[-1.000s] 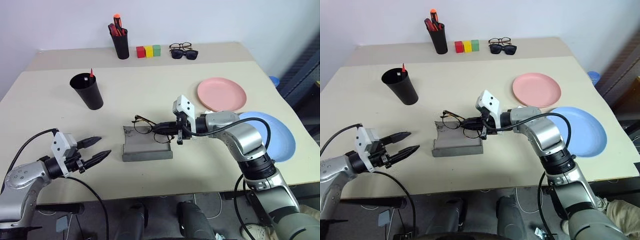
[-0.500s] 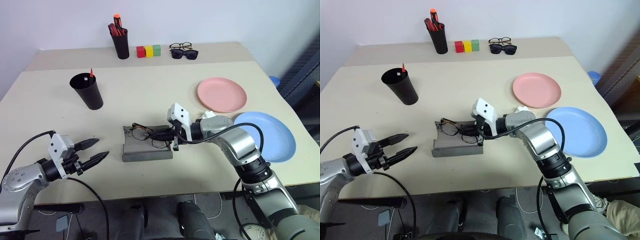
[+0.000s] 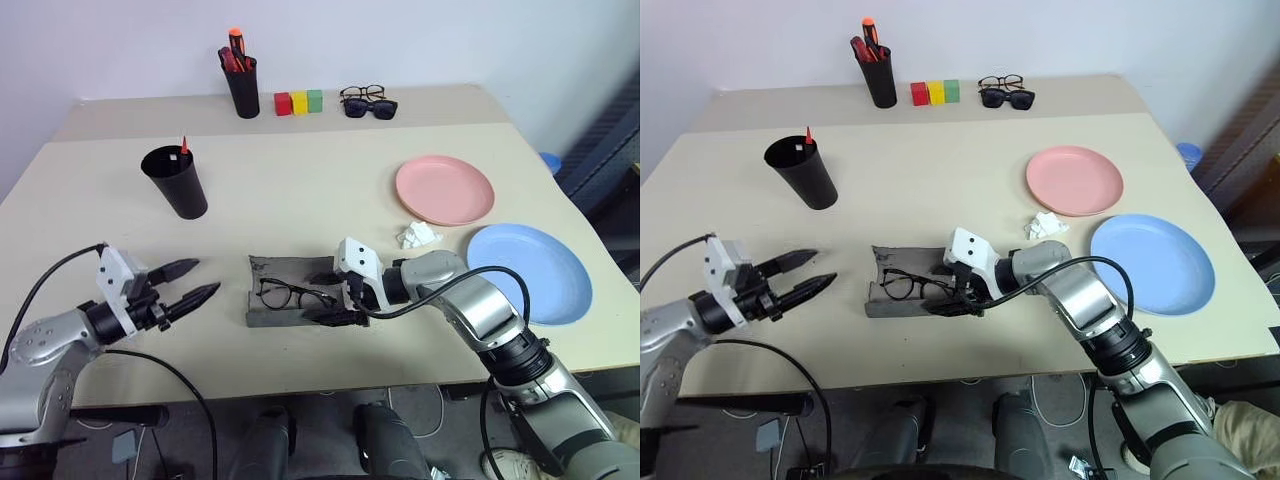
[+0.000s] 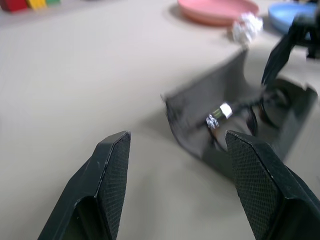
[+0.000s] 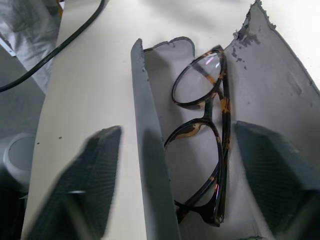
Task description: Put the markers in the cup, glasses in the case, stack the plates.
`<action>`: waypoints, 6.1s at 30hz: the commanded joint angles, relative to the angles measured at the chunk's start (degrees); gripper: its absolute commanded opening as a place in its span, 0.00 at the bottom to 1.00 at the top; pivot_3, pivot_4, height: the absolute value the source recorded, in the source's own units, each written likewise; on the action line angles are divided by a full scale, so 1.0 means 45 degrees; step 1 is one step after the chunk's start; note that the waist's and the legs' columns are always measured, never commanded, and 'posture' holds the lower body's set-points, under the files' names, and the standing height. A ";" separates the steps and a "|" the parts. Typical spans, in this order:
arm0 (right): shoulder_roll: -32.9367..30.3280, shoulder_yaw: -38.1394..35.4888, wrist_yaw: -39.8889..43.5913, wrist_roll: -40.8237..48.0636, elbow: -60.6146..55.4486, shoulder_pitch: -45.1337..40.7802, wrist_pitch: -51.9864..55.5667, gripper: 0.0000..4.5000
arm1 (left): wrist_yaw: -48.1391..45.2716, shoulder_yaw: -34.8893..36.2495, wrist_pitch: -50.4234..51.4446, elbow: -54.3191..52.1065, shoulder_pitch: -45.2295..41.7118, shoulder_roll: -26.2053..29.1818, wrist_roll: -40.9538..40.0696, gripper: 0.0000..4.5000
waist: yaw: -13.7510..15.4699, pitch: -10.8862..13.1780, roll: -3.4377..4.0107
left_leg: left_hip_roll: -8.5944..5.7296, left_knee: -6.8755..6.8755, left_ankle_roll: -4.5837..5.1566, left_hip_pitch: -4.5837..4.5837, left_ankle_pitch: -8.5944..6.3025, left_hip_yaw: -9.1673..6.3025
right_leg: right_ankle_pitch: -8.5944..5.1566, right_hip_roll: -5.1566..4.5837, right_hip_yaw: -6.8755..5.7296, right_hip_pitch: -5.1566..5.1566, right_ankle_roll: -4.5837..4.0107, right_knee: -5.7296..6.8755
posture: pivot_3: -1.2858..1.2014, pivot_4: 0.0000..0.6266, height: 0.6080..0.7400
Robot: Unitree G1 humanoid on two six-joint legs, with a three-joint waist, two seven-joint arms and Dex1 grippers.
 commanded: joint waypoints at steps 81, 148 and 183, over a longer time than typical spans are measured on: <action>-0.2177 -0.8082 -0.7084 0.0496 -0.2651 0.8134 -0.0349 0.78 | -0.3169 -0.8311 0.2983 0.3452 -1.0647 -0.2993 0.2656 1.00 | 0.0061 0.0041 -0.0082 | -0.0022 0.0166 0.0064 -0.0004 0.0003 -0.0003 | -0.0012 -0.0008 -0.0002 0.0102 0.0026 0.0023 | 0.52 0.24 1.00; -0.1296 -0.6736 -0.3978 0.1430 0.1303 0.1517 0.0123 0.77 | -0.0124 -0.5742 0.5671 0.0218 -0.7641 -0.1786 0.1615 1.00 | -0.0102 0.0062 -0.0041 | -0.0020 0.0153 0.0061 0.0002 0.0006 0.0058 | 0.0021 0.0003 0.0041 0.0062 0.0026 0.0033 | 0.52 0.24 1.00; -0.0481 -0.7009 -0.5177 -0.0642 0.7266 -0.1875 -0.5880 0.00 | 0.0890 -0.4746 0.5956 -0.0499 -0.6847 -0.1226 0.1171 1.00 | -0.0250 0.0068 -0.0032 | -0.0020 0.0156 0.0058 0.0004 0.0021 0.0069 | 0.0036 0.0005 0.0047 0.0061 0.0016 0.0034 | 0.52 0.24 1.00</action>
